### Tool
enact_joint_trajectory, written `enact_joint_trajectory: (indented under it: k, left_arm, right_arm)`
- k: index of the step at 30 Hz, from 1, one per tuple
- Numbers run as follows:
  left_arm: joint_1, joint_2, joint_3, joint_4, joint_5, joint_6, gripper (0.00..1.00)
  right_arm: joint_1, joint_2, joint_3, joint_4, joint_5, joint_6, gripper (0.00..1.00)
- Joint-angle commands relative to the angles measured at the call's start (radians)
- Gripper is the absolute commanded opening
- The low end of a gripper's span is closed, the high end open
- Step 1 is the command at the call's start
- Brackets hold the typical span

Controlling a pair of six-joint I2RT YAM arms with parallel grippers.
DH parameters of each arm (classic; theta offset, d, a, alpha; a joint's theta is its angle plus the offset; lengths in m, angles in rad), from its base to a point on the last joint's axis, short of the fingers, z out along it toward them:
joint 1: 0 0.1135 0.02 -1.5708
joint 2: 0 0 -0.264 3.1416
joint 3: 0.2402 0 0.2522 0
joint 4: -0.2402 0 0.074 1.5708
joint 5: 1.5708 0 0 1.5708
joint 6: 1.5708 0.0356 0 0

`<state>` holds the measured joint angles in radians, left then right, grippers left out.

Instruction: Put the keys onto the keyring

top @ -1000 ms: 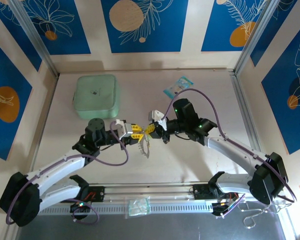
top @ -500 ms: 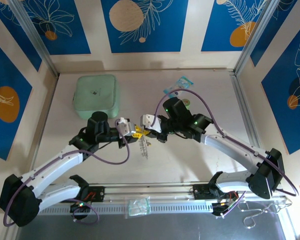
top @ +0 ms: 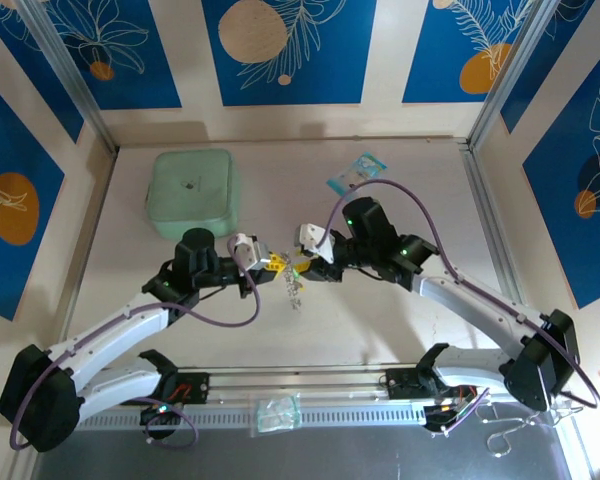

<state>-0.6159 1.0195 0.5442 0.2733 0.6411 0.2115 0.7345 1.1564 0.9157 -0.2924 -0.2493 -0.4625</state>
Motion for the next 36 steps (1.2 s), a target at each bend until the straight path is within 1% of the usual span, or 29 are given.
enact_joint_trajectory:
  k: [1,4,9,16,17,18,24,25,31,36]
  left_arm:
    - [-0.004,-0.013,-0.031,0.164,-0.015,-0.111,0.0]
    - [-0.004,-0.008,-0.04,0.179,-0.027,-0.146,0.0]
    - [-0.003,0.001,-0.041,0.174,-0.012,-0.152,0.0]
    - [-0.004,0.002,-0.034,0.146,-0.007,-0.141,0.0]
    - [-0.004,0.002,-0.033,0.145,-0.006,-0.14,0.0]
    - [-0.004,0.002,-0.034,0.144,-0.006,-0.139,0.0]
    - [-0.004,0.007,-0.027,0.138,-0.008,-0.135,0.0]
    - [-0.004,0.007,-0.026,0.139,-0.009,-0.135,0.0]
    - [-0.004,0.023,-0.008,0.174,-0.021,-0.14,0.0]
    - [-0.004,0.025,-0.023,0.262,0.002,-0.15,0.0]
  right_arm:
    - [0.031,-0.023,-0.063,0.131,0.048,0.061,0.35]
    - [0.057,-0.032,-0.095,0.184,0.081,0.066,0.35]
    - [0.07,-0.029,-0.108,0.23,0.114,0.071,0.34]
    - [0.075,-0.049,-0.112,0.236,0.156,0.043,0.32]
    - [0.075,-0.05,-0.111,0.233,0.159,0.038,0.31]
    - [0.077,-0.051,-0.11,0.229,0.16,0.035,0.28]
    - [0.08,-0.046,-0.1,0.189,0.116,0.014,0.02]
    - [0.08,-0.046,-0.101,0.184,0.11,0.012,0.0]
    - [0.104,0.003,-0.101,0.132,0.083,-0.032,0.0]
    - [0.121,0.024,-0.101,0.134,0.073,-0.032,0.0]
